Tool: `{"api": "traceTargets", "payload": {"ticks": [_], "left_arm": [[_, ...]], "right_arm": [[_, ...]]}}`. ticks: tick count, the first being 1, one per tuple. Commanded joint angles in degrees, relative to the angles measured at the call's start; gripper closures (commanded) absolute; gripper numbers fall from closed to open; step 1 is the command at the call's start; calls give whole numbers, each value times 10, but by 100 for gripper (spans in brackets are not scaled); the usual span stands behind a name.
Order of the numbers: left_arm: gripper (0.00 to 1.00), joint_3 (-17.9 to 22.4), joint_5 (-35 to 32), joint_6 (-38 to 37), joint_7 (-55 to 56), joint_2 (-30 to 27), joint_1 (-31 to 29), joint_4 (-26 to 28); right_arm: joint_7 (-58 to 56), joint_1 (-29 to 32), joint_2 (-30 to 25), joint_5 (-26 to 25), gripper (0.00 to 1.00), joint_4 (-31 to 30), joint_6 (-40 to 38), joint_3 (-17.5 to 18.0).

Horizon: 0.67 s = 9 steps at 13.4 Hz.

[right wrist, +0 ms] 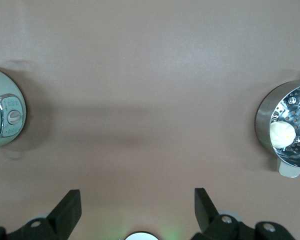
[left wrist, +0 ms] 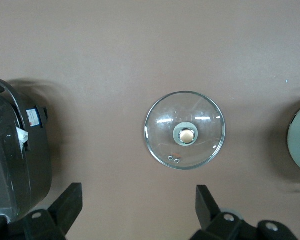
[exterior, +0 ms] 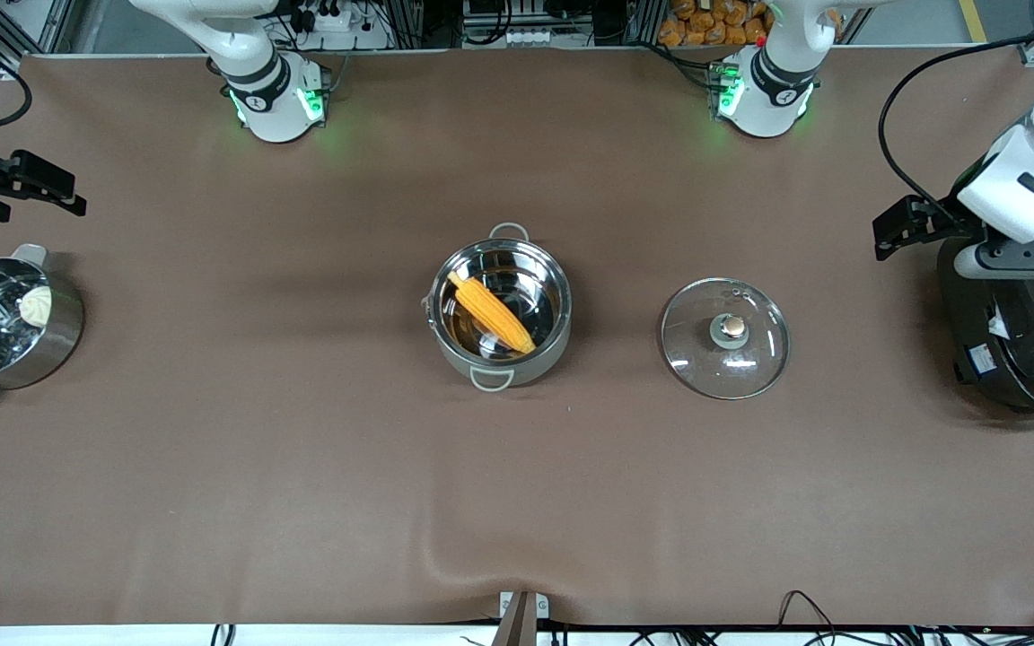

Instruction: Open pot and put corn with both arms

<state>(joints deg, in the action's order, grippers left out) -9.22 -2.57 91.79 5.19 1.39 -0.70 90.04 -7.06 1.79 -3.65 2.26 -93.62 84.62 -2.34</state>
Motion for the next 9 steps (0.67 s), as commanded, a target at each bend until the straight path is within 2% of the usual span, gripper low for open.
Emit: {"api": "traceTargets", "payload": {"ticks": [1,9], "left_arm": [[0,1,-12,-5,-4,-27,-6,21],[0,2,-4,-9,-18,-22,-18,7]], "right_arm": [[-9,11,-4,5,0,-6,4,8],[-10,20,-4,5,0,-5,11,8]]}}
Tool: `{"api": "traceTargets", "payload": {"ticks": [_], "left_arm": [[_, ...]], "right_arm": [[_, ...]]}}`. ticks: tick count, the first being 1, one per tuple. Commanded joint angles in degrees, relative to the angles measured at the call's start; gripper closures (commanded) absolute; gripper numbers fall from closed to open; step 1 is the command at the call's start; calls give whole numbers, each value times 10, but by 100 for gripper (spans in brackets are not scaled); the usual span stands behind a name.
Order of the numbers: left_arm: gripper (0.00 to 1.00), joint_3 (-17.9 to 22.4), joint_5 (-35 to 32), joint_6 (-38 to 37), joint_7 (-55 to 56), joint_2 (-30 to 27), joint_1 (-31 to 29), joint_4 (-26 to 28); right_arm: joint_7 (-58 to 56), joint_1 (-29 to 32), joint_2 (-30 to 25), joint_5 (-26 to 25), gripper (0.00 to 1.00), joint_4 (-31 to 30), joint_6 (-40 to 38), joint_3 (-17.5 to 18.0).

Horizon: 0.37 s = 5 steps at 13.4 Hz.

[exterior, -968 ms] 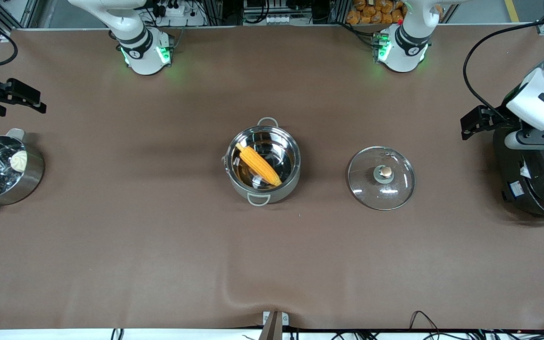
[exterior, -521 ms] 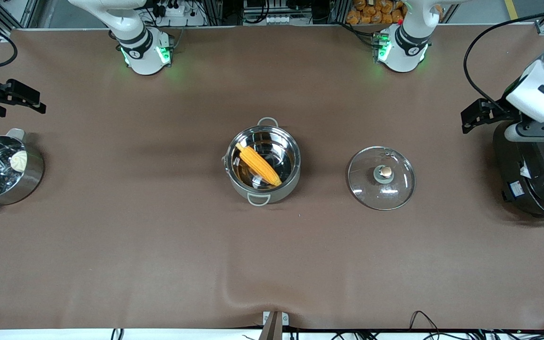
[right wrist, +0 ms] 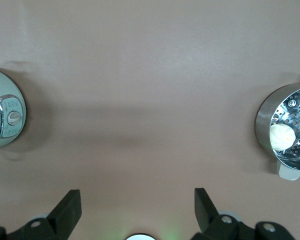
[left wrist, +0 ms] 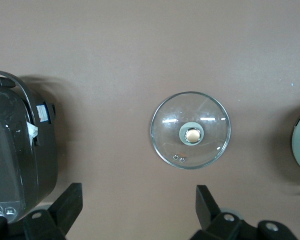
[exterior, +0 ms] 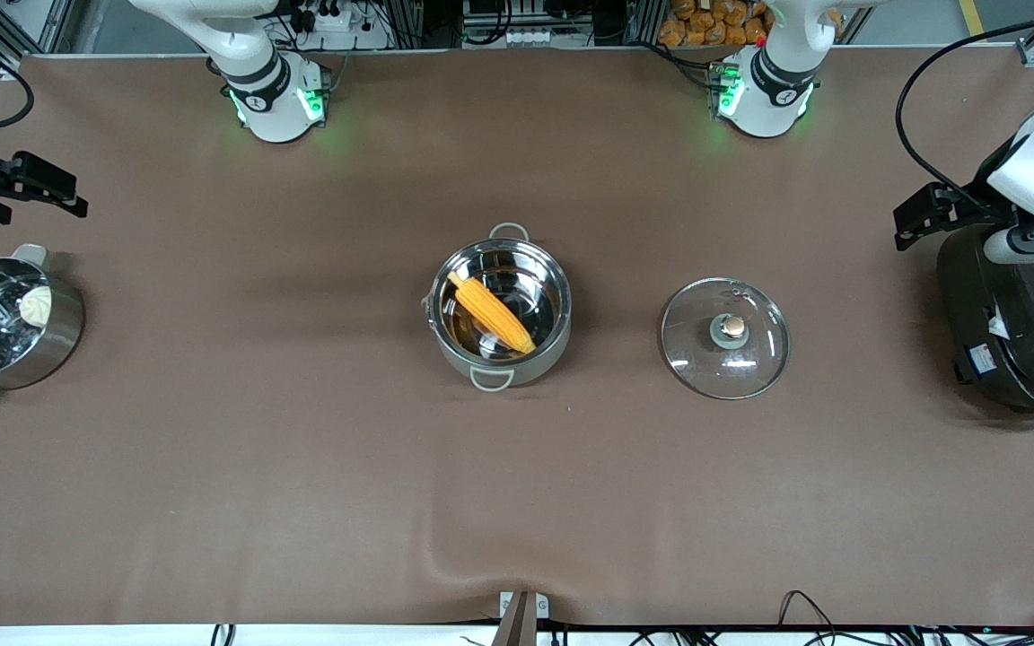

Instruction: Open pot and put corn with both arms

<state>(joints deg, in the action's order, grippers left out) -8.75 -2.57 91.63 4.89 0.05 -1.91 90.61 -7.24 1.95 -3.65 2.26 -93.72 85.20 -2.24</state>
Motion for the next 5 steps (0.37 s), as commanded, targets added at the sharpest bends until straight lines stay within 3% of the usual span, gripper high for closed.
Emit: {"api": "traceTargets", "payload": {"ticks": [1,5], "left_arm": [[0,-3,-4,-8,-15,-8,-5,1],[0,-3,-2,-12,-8,-11,-5,1]], "right_arm": [[-8,20,-3,6,0,-5,5,7],[-8,37,11,6,0,-5,12,7]]}}
